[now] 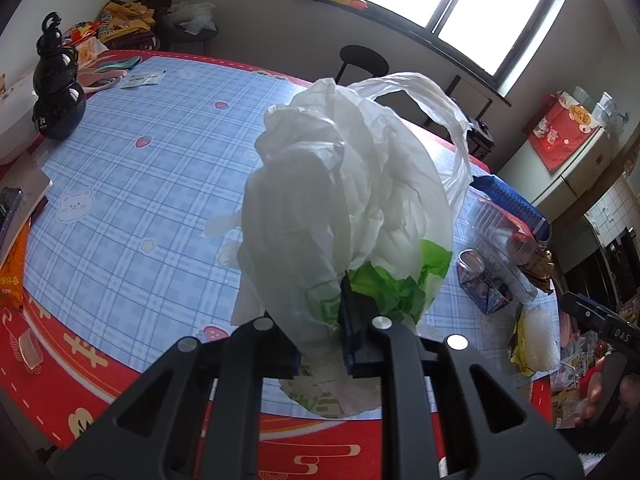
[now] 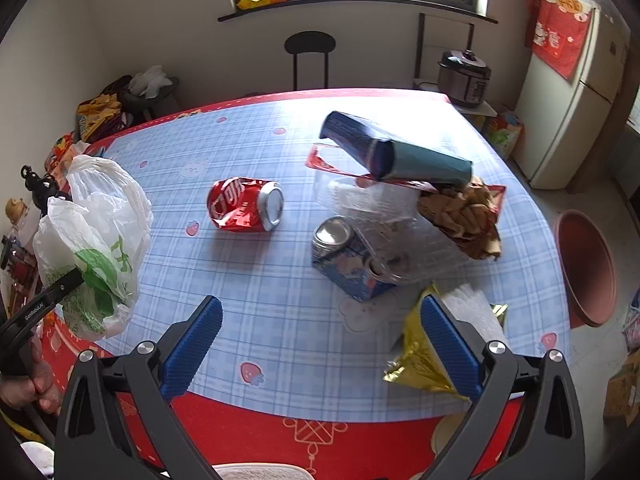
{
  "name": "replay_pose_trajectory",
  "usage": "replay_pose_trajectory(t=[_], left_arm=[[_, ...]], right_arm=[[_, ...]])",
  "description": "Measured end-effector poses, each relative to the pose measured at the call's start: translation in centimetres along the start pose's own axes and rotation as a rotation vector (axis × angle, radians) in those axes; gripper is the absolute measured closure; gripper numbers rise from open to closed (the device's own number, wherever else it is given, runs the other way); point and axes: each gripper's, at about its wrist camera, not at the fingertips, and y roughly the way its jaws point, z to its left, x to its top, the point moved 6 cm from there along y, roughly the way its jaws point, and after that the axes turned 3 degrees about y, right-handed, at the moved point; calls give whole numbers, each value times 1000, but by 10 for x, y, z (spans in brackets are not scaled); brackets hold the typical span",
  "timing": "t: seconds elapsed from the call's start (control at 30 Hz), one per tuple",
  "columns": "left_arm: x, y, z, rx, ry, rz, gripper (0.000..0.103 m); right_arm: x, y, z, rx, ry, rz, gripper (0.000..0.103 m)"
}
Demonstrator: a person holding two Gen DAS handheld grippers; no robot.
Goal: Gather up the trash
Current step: 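Grasp the crushed red can with the right gripper while the left gripper holds the bag up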
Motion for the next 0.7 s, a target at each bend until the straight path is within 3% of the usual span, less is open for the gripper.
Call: replay_pose_trajectory(t=[0.17,0.23,0.47,0.57,0.7], left_arm=[[0,-3,25,37,-43,-4,85],[0,-4,34,43,-58,-5,85],[-6,-9,58,99,-104,-5,85],[-14,-12,72,123,-131,8,85],[-24,-16,87,147,-171,17,85]], right_arm=[[28,51,37,113,17,-16,48],[38,75,51,116,28,-17,52],[59,148,68,-20,66,19,61],[61,168,65,-135,77,18,61],[63,190,64,-165,70,56,61]])
